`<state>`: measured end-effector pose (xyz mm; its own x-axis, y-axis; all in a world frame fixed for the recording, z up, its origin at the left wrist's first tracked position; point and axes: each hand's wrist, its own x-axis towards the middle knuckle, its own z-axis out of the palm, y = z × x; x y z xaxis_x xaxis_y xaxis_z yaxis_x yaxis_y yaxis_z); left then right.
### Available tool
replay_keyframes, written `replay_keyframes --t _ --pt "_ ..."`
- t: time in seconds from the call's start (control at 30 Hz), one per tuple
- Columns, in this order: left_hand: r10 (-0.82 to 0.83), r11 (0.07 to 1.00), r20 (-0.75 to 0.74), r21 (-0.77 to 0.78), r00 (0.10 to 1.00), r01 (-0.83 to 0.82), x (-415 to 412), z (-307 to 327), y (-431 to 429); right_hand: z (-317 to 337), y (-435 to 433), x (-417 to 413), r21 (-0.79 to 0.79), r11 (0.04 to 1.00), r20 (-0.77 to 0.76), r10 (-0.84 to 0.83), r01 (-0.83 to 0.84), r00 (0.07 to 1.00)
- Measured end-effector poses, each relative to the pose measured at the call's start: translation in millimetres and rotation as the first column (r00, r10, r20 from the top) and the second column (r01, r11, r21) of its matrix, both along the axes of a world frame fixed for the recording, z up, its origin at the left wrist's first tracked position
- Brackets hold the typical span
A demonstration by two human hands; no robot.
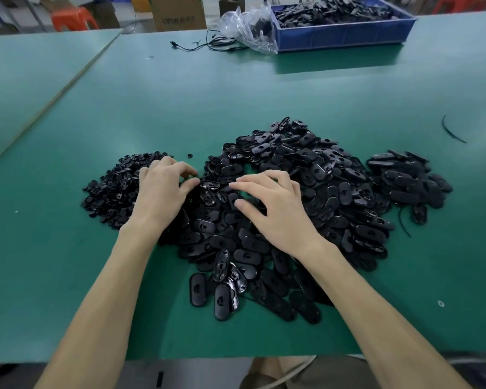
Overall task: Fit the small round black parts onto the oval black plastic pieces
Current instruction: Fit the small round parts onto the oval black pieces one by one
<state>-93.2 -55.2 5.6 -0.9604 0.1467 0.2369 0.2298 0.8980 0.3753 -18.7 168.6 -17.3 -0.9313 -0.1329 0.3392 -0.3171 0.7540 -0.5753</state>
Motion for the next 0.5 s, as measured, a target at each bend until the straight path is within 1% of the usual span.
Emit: replay_keyframes --t 0.1,0.27,0.4,0.5 --pt "0.008 1.0 -0.027 0.023 1.0 -0.007 1.2 -2.1 2.3 0.8 0.0 -1.4 0.08 0.996 0.037 0.028 -0.031 0.999" --pt "0.047 0.996 -0.023 0.079 0.999 -0.045 2.2 -4.3 3.5 0.0 1.6 -2.6 0.028 0.999 0.054 0.033 -0.035 0.998" --pt "0.039 0.997 -0.047 0.068 0.998 -0.036 4.4 -4.9 5.4 2.1 2.5 -0.9 0.026 0.998 0.066 0.048 -0.05 0.997" --pt "0.053 0.997 -0.092 0.062 0.994 -0.047 5.6 -4.6 5.2 4.3 1.4 -0.1 0.046 0.996 0.087 0.074 -0.078 0.993"
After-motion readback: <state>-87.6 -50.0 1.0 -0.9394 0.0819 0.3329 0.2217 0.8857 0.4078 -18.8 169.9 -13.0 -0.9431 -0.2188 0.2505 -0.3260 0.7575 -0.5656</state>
